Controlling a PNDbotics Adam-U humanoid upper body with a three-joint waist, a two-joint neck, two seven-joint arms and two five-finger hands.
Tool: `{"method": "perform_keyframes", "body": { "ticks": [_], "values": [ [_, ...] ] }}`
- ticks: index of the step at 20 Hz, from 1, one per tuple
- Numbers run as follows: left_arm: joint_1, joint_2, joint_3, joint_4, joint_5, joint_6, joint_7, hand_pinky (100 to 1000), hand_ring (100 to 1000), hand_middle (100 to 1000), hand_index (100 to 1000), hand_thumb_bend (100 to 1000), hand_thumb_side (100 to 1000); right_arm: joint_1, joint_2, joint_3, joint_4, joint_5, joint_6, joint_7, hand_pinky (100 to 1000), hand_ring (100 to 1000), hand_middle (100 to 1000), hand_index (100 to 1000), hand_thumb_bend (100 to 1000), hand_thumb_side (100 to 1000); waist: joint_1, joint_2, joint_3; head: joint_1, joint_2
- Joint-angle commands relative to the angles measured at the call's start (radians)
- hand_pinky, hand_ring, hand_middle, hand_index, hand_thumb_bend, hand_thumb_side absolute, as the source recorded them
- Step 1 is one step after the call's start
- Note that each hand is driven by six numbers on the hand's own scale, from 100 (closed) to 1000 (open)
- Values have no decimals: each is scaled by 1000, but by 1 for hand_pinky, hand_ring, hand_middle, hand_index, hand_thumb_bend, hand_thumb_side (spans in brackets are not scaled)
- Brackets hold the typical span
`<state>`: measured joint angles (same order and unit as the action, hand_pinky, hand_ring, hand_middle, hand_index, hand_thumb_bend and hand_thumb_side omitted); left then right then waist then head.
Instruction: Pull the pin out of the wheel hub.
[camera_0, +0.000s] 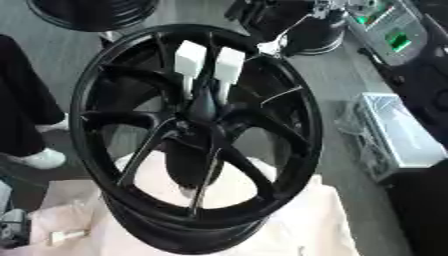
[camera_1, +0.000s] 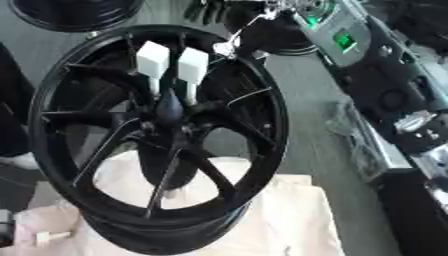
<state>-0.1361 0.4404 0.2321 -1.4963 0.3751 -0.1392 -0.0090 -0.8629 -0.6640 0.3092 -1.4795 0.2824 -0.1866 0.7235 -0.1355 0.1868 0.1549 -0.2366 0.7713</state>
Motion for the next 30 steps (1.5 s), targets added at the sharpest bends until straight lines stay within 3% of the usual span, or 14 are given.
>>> {"method": "perform_keyframes", "body": {
  "ticks": [1,5,14,16,20,22,25,28,30],
  "values": [
    [-2,35,15,-5,-6,-4,8,833,767,726,840,151,830,-17,-22,-7,-29,-6,-2,22,770,792,803,876,100,542,11,-15,-2,-2,-1],
    [1,35,16,3,-8,-4,11,833,768,725,839,153,836,-9,-19,-6,-34,-24,2,36,773,795,813,886,100,695,11,-13,-2,-1,-1],
    [3,34,21,16,-12,-5,19,833,768,722,835,153,845,4,-7,-8,-36,-4,-6,32,783,802,827,905,100,734,8,-6,5,-10,-1],
    [3,34,22,18,-13,-5,22,833,768,721,835,153,846,7,-4,-8,-35,8,-13,29,784,801,825,905,100,716,7,-5,8,-14,-1],
    [4,33,24,22,-15,-5,24,833,767,717,833,154,849,7,3,-9,-29,27,-22,18,786,801,824,905,100,549,6,-3,11,-23,-1],
    [4,33,24,24,-16,-4,25,832,767,713,831,156,852,5,6,-9,-27,33,-23,10,789,803,823,905,100,323,4,-4,12,-30,-1],
    [2,30,22,25,-17,-2,24,832,766,712,830,156,853,4,9,-13,-22,46,-25,-9,790,803,821,901,100,314,3,-4,13,-45,-1],
    [3,29,23,27,-19,-1,26,832,766,710,829,158,855,6,15,-14,-9,53,-35,-23,793,804,822,894,100,403,1,-5,14,-62,-1],
    [4,27,23,28,-20,1,27,832,765,709,828,160,858,8,18,-15,-2,52,-43,-29,792,803,822,893,100,416,0,-6,14,-73,-1]
  ]
}}
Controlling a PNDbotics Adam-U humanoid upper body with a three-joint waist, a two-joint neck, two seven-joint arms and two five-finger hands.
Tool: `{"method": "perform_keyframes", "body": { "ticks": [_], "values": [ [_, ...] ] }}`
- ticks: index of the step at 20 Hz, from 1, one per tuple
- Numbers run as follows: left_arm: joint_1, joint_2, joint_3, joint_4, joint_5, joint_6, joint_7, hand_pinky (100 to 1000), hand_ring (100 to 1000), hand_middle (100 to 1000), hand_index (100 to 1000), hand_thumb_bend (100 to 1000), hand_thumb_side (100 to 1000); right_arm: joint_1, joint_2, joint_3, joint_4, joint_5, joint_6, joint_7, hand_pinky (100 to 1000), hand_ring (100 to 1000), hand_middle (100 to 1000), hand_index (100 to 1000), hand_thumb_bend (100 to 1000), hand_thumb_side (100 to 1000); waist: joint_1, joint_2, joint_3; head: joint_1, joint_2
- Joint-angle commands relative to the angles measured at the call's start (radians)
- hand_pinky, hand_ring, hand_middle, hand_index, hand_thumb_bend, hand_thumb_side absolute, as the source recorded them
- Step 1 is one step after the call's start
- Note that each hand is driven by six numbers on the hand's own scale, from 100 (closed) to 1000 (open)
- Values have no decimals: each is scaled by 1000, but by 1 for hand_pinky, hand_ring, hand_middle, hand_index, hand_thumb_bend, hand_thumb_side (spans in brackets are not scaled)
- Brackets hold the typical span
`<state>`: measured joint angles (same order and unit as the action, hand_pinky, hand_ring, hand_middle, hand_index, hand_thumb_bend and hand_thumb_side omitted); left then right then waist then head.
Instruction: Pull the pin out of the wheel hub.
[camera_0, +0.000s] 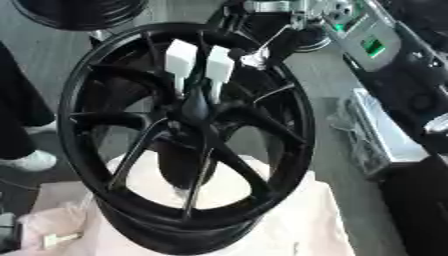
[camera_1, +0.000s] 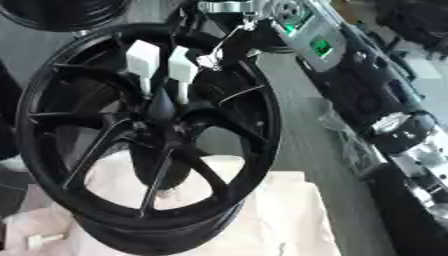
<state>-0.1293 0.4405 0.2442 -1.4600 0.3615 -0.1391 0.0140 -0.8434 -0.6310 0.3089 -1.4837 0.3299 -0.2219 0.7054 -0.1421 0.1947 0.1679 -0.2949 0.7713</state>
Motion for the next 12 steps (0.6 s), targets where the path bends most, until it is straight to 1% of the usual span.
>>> {"method": "perform_keyframes", "body": {
  "ticks": [1,8,12],
  "values": [
    [-2,25,10,-7,-7,2,4,832,765,708,828,161,861,-11,-14,-16,6,4,-9,-15,791,801,821,892,100,430,6,-14,1,-19,-1],
    [-4,21,8,-6,-10,7,1,832,764,704,826,161,863,-8,-1,-19,32,3,-3,-30,791,802,824,898,100,418,3,-14,6,-28,-1],
    [-1,20,10,-3,-12,9,4,832,764,701,824,162,868,-1,4,-20,46,20,-2,-32,795,807,828,906,100,403,-1,-13,7,-28,-1]
  ]
}}
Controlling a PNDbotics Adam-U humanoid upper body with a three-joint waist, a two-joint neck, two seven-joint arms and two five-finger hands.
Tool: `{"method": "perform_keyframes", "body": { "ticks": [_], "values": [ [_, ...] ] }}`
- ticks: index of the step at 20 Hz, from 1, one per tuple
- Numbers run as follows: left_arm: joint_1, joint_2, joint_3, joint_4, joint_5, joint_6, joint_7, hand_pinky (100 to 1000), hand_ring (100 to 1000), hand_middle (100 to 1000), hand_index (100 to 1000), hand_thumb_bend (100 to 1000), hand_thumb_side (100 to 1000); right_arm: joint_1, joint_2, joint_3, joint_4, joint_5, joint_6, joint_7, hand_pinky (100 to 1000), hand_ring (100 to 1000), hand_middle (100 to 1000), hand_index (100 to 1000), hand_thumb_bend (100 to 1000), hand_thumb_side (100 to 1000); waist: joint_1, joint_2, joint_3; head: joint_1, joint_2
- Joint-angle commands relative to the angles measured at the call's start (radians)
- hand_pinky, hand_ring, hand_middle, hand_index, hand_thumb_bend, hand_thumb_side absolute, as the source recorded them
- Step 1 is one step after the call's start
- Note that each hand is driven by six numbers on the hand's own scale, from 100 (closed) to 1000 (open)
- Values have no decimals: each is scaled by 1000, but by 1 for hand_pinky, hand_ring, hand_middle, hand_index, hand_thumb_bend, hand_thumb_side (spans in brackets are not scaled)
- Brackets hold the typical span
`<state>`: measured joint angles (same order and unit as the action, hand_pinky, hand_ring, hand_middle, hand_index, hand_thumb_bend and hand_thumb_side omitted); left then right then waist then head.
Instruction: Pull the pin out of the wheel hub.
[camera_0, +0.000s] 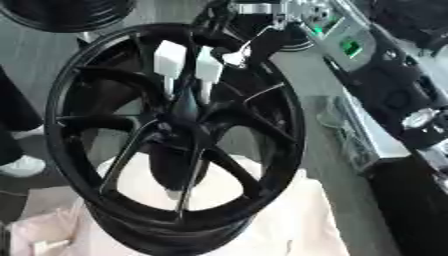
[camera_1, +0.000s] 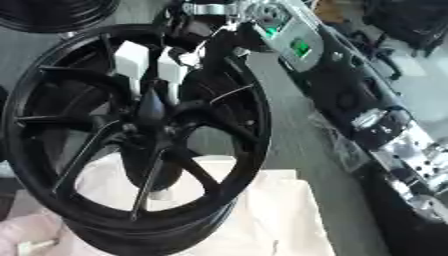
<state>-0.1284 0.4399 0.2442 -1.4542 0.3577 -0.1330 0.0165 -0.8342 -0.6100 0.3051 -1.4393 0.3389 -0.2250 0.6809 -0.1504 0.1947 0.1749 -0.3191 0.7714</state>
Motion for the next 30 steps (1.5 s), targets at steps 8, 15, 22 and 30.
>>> {"method": "perform_keyframes", "body": {
  "ticks": [8,15,22,30],
  "values": [
    [-2,20,11,-7,-10,5,4,832,756,699,822,164,870,6,-17,-13,16,33,-3,-11,806,816,833,906,253,539,4,-13,-6,1,-1],
    [-1,18,10,-5,-14,5,5,832,746,697,821,164,871,7,-15,-19,29,26,-10,-21,801,815,833,907,389,585,3,-11,-5,2,-1],
    [-3,18,8,-4,-16,6,4,834,743,694,820,165,875,12,-12,-21,35,25,-11,-35,798,815,833,925,408,462,1,-6,-6,-4,-1],
    [-3,18,7,-3,-19,6,4,836,741,691,818,163,876,17,-6,-22,56,40,-16,-44,801,818,834,926,378,362,-2,0,-5,-8,-1]
  ]
}}
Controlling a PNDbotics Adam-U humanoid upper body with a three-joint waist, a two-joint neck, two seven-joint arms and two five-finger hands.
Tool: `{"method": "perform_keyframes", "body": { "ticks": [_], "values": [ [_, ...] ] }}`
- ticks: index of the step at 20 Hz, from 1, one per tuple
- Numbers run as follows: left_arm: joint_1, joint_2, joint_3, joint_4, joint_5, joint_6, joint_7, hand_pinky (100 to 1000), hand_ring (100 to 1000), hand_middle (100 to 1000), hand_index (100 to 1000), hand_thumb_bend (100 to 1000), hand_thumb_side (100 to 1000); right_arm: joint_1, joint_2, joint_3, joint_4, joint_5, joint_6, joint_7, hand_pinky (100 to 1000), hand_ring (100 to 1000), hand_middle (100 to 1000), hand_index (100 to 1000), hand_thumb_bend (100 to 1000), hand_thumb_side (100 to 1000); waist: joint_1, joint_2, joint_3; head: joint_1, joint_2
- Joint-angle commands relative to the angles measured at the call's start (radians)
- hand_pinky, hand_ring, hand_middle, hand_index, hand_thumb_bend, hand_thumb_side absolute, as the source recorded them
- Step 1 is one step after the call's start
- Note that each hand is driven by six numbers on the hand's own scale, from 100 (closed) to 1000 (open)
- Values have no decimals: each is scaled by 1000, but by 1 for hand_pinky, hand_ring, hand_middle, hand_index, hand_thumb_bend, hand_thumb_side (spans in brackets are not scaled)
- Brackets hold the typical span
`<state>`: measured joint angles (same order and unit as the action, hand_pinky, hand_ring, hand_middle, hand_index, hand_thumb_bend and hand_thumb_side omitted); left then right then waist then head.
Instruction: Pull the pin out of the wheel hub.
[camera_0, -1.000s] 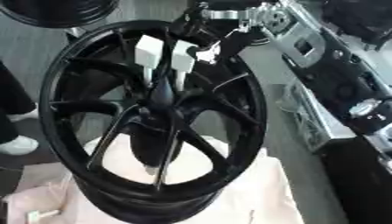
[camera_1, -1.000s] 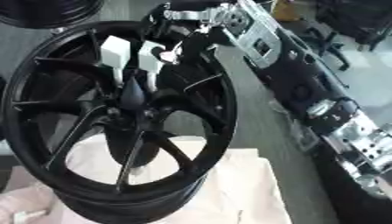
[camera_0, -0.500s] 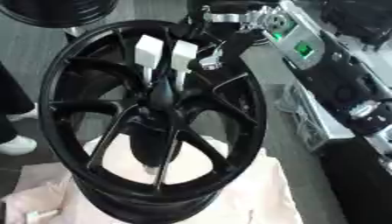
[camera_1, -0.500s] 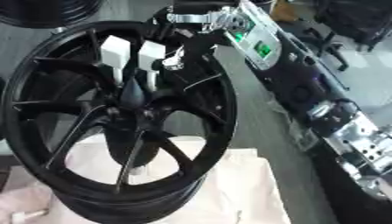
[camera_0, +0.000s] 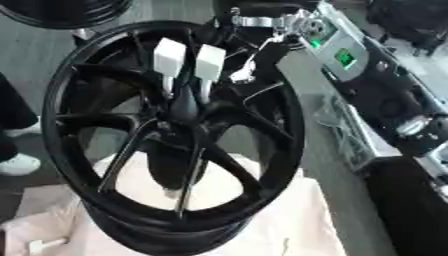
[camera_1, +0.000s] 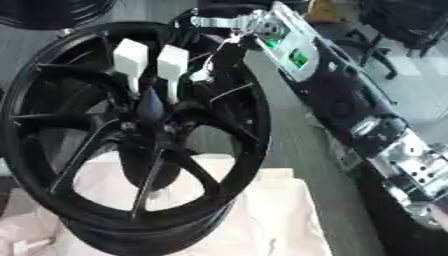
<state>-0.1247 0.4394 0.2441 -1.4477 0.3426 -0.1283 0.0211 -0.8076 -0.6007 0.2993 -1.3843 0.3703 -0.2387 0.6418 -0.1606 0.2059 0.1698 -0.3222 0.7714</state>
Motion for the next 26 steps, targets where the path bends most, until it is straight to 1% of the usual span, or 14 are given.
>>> {"method": "perform_keyframes", "body": {
  "ticks": [1,6,8,12,13,14,17,19,20,22,24,26],
  "values": [
    [-7,18,8,-9,-4,1,0,836,741,691,818,163,876,-10,-14,-16,5,12,0,-6,801,817,834,926,375,358,7,-11,0,-5,-1],
    [-7,18,7,-8,-5,2,0,837,740,691,818,163,878,-10,-12,-17,14,13,7,-12,790,809,822,922,329,317,7,-9,2,-8,-1],
    [-7,18,6,-8,-6,2,-1,838,740,691,818,163,879,-10,-13,-18,13,8,11,-14,787,806,816,922,296,292,7,-9,3,-9,-1],
    [-6,18,6,-6,-8,2,-1,838,739,691,818,163,881,-10,-15,-19,12,-6,20,-7,783,802,812,919,274,275,7,-8,3,-10,-1],
    [-6,18,6,-6,-8,2,-1,838,738,691,818,163,882,-9,-16,-18,11,-13,20,-1,782,802,813,919,256,281,7,-7,3,-10,-1],
    [-5,18,6,-5,-9,2,-2,839,738,690,818,163,883,-9,-17,-18,7,-22,19,8,782,802,814,921,237,311,7,-7,2,-10,-1],
    [-6,17,5,-3,-10,1,-3,839,737,691,818,162,881,-10,-21,-19,-1,-44,21,28,781,802,815,922,203,355,8,-5,3,-13,-1],
    [-7,17,5,-4,-10,0,-4,839,736,691,818,162,881,-11,-22,-21,-3,-45,25,30,781,802,814,922,200,353,8,-4,5,-15,-1],
    [-7,17,5,-4,-10,0,-4,840,737,691,818,161,882,-11,-21,-21,-3,-44,27,29,780,801,814,921,177,383,8,-3,5,-15,-1],
    [-8,16,4,-4,-11,0,-4,840,736,691,818,160,884,-11,-18,-20,1,-41,31,29,779,801,814,921,166,407,8,0,10,-19,-1],
    [-7,16,4,-3,-12,0,-4,840,736,690,818,159,883,-10,-18,-20,2,-43,32,33,779,801,814,920,175,379,8,0,11,-20,-1],
    [-6,17,5,-2,-13,0,-3,840,735,690,818,160,885,-10,-20,-21,-1,-46,31,38,779,801,814,920,176,372,8,1,11,-20,-1]
  ]
}}
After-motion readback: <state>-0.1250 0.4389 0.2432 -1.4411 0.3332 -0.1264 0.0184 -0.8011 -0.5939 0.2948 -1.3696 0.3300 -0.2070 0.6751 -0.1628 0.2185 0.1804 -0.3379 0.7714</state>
